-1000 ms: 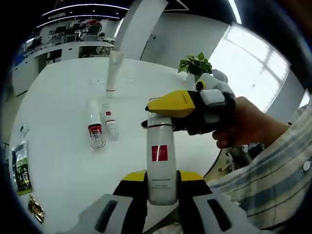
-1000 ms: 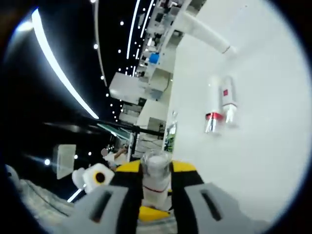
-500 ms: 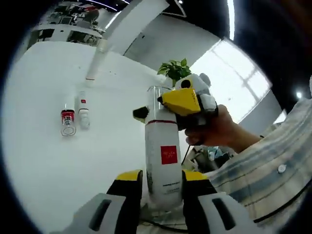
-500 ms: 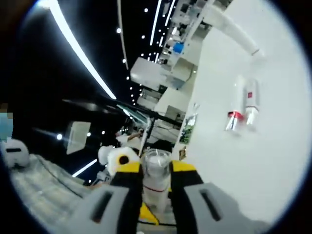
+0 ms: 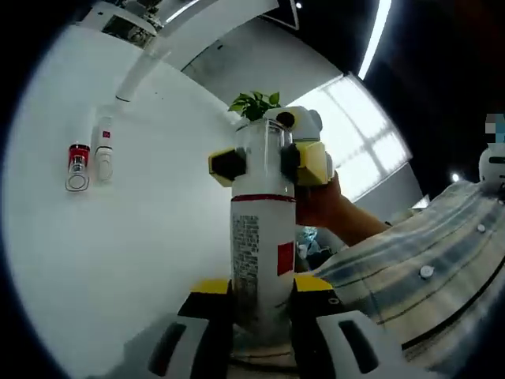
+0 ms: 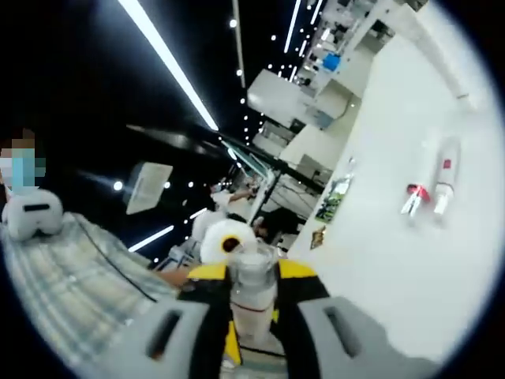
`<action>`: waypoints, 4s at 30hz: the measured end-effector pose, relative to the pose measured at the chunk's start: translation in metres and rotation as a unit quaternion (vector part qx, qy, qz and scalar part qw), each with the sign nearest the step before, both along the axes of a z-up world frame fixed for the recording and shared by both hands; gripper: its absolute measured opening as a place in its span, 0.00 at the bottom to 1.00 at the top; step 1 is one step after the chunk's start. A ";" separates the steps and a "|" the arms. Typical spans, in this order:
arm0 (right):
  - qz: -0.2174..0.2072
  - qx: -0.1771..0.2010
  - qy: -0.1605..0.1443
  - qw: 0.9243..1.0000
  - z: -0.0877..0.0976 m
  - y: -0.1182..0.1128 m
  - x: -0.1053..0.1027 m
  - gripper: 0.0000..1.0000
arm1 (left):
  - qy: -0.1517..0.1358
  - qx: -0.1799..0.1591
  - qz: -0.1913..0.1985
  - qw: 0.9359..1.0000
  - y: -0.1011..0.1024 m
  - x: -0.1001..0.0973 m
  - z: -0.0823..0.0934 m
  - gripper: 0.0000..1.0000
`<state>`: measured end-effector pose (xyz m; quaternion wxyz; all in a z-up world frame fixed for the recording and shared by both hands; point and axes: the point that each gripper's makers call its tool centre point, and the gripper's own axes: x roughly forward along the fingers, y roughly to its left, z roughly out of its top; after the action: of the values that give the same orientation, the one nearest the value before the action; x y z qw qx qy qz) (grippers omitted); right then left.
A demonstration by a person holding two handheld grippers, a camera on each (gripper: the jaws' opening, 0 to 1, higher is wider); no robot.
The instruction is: Arrange the skincare products in the storage area until every visible bottle or jar stands upright without overlapping.
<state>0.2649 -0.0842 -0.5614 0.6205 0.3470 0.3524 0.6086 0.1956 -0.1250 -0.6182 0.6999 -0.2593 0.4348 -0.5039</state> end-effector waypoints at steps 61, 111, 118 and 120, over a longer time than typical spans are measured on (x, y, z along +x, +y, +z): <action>-0.031 -0.138 -0.119 0.983 -0.010 0.026 0.015 0.25 | -0.143 0.186 0.149 0.961 0.050 0.061 -0.014 0.22; -0.193 -0.221 -0.266 0.918 -0.040 -0.027 0.158 0.20 | -0.067 0.195 0.200 0.958 0.099 0.061 -0.043 0.37; -0.228 -0.253 -0.298 0.892 -0.056 -0.035 0.199 0.20 | -0.051 0.206 0.211 0.954 0.111 0.052 -0.047 0.37; -0.240 -0.261 -0.308 0.883 -0.061 -0.037 0.212 0.20 | -0.045 0.211 0.215 0.952 0.116 0.049 -0.048 0.37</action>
<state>0.4769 -0.1216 -0.6229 0.8929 0.0411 0.1953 0.4036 0.2444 -0.0085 -0.6665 0.8494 -0.1699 0.4330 -0.2493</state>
